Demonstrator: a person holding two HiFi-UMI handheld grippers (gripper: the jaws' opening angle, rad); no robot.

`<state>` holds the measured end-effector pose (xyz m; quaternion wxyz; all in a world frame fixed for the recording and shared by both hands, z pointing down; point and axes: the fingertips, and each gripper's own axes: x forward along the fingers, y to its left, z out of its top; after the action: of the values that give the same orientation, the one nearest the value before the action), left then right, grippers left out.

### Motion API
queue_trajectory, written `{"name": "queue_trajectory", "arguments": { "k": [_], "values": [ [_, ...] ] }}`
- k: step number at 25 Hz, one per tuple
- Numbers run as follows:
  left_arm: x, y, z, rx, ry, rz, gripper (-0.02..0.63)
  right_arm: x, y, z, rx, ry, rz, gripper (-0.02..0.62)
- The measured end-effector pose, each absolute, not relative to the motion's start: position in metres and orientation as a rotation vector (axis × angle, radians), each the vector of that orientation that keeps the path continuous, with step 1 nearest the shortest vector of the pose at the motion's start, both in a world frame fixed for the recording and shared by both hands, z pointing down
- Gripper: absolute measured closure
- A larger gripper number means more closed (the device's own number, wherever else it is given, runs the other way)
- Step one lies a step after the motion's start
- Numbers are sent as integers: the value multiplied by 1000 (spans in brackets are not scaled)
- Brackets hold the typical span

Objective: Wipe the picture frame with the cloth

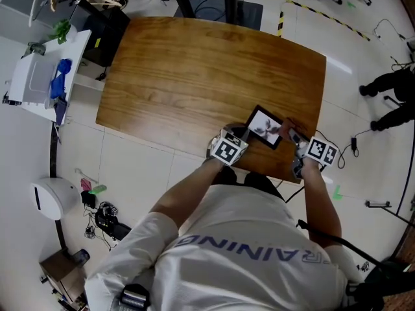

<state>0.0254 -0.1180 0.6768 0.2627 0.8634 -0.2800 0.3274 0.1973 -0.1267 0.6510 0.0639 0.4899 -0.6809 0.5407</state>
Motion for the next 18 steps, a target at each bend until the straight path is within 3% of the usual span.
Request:
{"name": "queue_trajectory", "arguments": {
  "k": [11,18],
  "values": [
    [31,-101,677,2295,-704,863,598,188,-166,643,1494,-2136,1470,476],
    [32,-102,676,2293,-705,839,598,97,-160,614,1252,-2308,1575,476]
  ]
}}
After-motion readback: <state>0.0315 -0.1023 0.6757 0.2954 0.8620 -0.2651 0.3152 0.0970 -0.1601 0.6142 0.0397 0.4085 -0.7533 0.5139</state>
